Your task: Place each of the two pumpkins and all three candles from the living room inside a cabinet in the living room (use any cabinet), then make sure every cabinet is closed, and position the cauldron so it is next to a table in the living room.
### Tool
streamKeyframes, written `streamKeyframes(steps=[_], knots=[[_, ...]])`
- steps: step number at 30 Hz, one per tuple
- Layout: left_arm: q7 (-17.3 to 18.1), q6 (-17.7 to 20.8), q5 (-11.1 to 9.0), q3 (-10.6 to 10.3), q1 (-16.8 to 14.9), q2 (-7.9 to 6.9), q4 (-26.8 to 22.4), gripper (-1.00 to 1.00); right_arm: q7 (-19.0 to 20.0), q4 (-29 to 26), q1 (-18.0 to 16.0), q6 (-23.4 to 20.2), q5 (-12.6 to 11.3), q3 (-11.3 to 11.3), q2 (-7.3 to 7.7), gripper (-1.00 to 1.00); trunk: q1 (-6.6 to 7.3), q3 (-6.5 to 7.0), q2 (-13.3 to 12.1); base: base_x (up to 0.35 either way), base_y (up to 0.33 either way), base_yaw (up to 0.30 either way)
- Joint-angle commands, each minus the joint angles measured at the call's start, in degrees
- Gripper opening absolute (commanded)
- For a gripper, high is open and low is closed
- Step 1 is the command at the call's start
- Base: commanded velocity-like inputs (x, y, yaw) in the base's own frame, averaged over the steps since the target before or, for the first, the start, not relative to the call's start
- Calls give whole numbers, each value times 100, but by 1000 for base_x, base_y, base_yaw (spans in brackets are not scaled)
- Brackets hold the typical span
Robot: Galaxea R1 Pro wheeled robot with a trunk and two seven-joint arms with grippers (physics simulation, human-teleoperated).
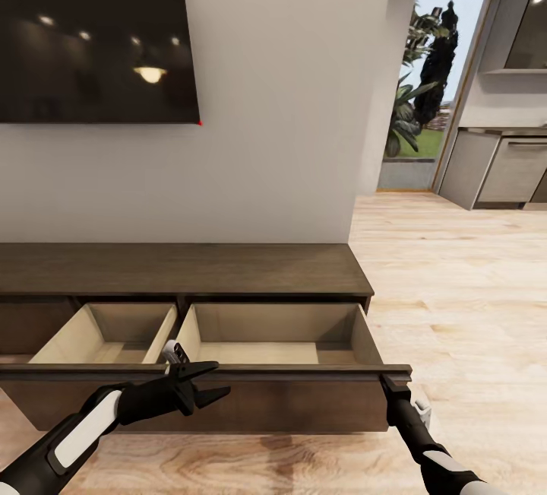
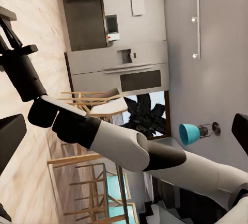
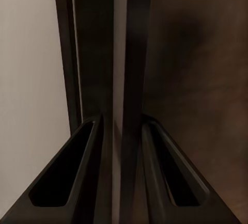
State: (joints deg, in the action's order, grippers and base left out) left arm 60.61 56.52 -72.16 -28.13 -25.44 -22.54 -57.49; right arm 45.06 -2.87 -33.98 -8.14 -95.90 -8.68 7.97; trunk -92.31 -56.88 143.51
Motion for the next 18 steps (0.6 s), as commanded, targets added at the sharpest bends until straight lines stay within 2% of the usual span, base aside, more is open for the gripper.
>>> streamKeyframes(steps=[1,4,5,18], knots=[[12,25,-26,-15,-5,-7,1,100,500,-3,251,-92,-87,-55,2,-100,3,-6,4,0,0,0],[8,25,-26,-17,-5,-7,1,100,503,-3,251,-89,-87,-55,2,-100,3,-6,4,0,0,0],[8,25,-26,-17,-5,-6,1,100,508,-3,251,-88,-87,-55,2,100,3,-6,4,0,0,0],[5,25,-26,-16,-5,-5,1,100,531,22,251,-86,-92,-55,11,100,3,-6,4,0,0,0]])
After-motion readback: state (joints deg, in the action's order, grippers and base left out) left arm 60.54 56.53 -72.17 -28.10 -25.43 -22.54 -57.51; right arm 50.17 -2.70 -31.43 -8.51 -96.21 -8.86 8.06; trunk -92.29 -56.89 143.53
